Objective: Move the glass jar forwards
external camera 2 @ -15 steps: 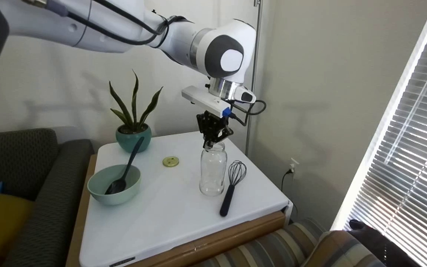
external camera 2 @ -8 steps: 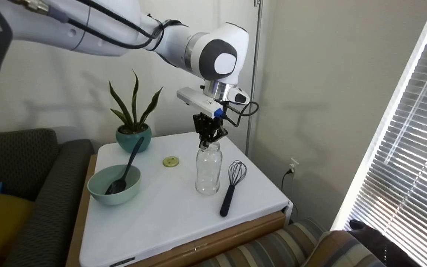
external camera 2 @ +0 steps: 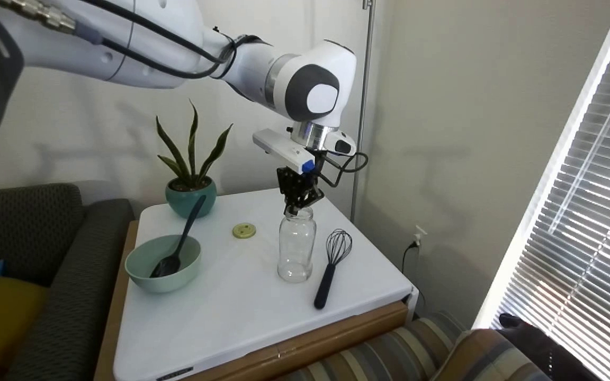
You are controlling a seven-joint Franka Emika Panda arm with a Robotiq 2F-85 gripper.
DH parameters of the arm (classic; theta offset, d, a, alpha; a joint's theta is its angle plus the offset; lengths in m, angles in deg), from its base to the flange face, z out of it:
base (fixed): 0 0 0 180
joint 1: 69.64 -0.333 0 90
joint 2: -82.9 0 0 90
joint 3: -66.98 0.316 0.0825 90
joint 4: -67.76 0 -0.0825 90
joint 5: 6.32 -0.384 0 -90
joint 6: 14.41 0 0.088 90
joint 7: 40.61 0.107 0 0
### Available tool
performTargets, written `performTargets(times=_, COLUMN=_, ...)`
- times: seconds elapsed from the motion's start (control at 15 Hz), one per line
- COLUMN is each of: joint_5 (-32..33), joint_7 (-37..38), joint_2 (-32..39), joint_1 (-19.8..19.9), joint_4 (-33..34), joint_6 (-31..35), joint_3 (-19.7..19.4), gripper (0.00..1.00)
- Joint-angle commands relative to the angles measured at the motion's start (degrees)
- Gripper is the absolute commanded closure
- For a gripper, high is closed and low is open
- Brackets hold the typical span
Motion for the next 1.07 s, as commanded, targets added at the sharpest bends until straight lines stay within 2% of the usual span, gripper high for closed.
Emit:
performTargets(times=0.0, joint_5=0.55, joint_7=0.51, joint_2=0.40, joint_1=-0.27, joint_4=0.19, joint_6=1.57, joint_3=-0.60, gripper=0.62)
performTargets(times=0.6, joint_5=1.02, joint_7=1.83, joint_2=-4.40, joint_1=-1.91, joint_4=0.01, joint_6=3.66, joint_3=-0.94, gripper=0.02)
performTargets(times=1.0, joint_5=3.63, joint_7=6.41, joint_2=-11.34, joint_1=-4.95, joint_4=0.63, joint_6=2.24, joint_3=-2.55, gripper=0.00)
